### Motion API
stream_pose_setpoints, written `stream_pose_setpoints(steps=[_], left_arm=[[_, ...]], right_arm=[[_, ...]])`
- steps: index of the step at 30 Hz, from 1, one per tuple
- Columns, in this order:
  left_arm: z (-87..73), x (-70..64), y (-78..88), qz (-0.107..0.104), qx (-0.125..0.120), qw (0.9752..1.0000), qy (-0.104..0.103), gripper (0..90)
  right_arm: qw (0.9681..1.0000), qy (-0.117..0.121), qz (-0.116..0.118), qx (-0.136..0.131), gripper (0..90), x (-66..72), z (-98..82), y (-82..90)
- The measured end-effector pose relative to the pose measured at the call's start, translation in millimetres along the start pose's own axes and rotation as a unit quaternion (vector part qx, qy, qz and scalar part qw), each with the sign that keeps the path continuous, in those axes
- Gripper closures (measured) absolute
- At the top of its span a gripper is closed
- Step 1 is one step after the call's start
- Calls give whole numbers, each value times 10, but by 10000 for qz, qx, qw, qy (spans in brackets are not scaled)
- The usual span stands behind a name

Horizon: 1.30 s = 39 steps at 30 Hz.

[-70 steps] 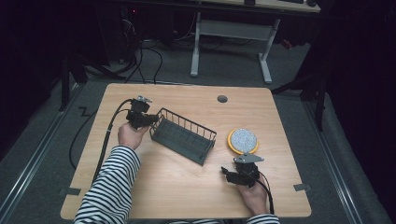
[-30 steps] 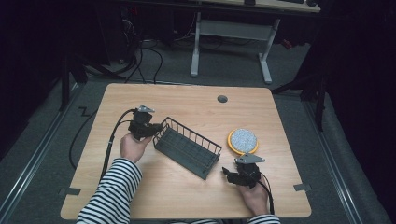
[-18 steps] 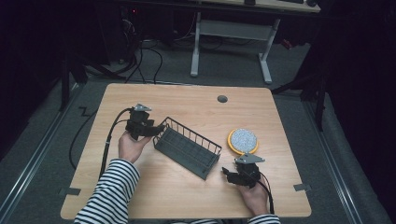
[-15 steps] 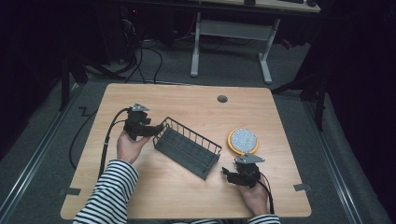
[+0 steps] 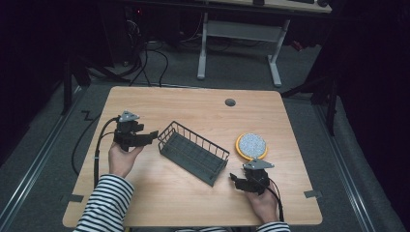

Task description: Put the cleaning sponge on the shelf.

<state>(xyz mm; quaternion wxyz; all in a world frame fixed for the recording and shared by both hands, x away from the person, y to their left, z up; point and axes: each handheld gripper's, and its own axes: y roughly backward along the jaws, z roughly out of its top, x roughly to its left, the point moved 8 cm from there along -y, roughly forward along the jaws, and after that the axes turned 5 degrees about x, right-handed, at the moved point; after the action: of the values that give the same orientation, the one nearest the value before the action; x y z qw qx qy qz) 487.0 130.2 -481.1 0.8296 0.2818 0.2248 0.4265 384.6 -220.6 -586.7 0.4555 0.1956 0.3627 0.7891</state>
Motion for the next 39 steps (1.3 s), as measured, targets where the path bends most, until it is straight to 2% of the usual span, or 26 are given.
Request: stream_pose_setpoints(steps=[6, 9, 12, 14, 17, 23, 25, 29, 36, 39], left_arm=[[-140, 37, 158, 7, -185, 9997, 180, 333], [-266, 29, 193, -3, -177, 9995, 249, 335], [-423, 25, 196, -159, -167, 9981, 574, 349], [-535, 30, 181, -103, -104, 9974, 702, 359], [-692, 26, 143, -22, -18, 9970, 779, 358], [-902, 8, 76, 66, 139, 9972, 735, 351], [-971, -16, 34, 10, 240, 9975, 661, 335], [-1077, -47, -40, 80, 372, 9981, 487, 325], [-1158, -74, -159, 334, 429, 9978, 373, 324], [-1167, -90, -214, 501, 480, 9973, 236, 321]], right_arm=[[10000, 3, 3, -1, 337, 1, 1, -1], [10000, 7, -1, -4, 337, 0, 3, -2], [10000, -3, -2, -2, 337, 1, 3, -2], [10000, -7, 0, 0, 337, 1, 3, -2], [10000, -24, -6, 2, 339, 4, 4, -3], [10000, -75, -35, 2, 344, 7, 10, -7], [9999, -106, -78, 5, 336, 12, 13, -10], [9999, -134, -106, 10, 339, 23, 12, -9], [9997, -194, -141, -18, 367, 17, 16, -9], [9996, -239, -162, -27, 397, 8, 14, -3]])
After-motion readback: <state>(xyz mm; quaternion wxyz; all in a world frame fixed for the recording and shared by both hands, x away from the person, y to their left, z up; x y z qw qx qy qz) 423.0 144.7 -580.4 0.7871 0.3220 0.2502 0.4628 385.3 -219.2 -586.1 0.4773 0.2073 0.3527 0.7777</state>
